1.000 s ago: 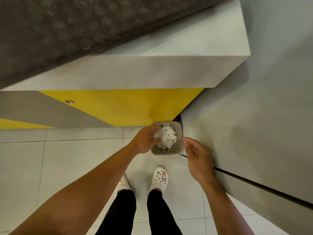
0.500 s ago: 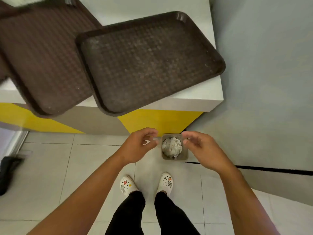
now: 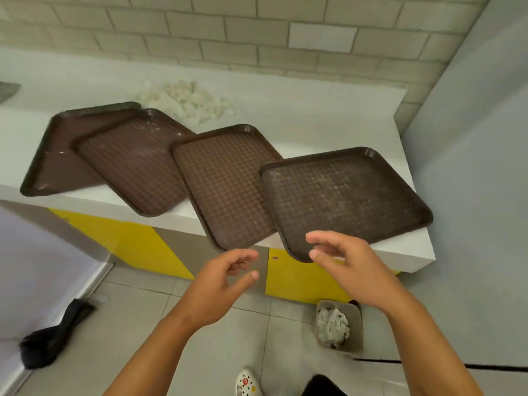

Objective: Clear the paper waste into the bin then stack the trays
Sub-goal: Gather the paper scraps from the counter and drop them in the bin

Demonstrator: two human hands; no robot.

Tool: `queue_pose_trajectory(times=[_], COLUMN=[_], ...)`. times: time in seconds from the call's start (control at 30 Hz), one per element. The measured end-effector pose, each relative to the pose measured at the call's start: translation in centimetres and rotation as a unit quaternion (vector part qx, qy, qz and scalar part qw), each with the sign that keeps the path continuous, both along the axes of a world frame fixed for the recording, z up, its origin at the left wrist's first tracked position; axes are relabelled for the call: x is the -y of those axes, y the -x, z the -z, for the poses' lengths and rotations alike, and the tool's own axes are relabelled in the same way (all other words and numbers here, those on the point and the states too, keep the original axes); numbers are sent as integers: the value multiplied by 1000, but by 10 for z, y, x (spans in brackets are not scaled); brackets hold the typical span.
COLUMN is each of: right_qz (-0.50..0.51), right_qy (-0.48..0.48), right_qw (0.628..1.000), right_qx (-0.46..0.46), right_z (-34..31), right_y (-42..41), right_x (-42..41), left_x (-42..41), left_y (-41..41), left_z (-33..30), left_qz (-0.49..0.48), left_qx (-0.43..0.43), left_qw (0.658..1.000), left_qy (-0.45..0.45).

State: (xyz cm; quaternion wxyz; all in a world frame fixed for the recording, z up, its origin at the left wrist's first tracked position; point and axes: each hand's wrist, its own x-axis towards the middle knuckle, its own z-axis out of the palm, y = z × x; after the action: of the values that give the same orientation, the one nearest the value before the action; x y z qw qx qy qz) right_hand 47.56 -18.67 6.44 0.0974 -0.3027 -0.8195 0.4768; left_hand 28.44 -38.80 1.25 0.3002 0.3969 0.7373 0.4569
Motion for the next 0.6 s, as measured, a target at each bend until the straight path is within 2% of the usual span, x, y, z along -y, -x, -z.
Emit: queue_pose_trajectory(times=[0.2, 0.6], right_qz=[-14, -52], right_qy=[16, -17], right_qw=[998, 998], right_qx=[-60, 29], right_z=[-13, 6], right_y=[66, 176], right_x=[15, -44], left_x=[31, 2], left_y=[65, 194], left_z=[-22, -34], left_qz=[-67, -92], left_qx=[-21, -50], left_qw=[997, 994], left_qy=[-22, -9])
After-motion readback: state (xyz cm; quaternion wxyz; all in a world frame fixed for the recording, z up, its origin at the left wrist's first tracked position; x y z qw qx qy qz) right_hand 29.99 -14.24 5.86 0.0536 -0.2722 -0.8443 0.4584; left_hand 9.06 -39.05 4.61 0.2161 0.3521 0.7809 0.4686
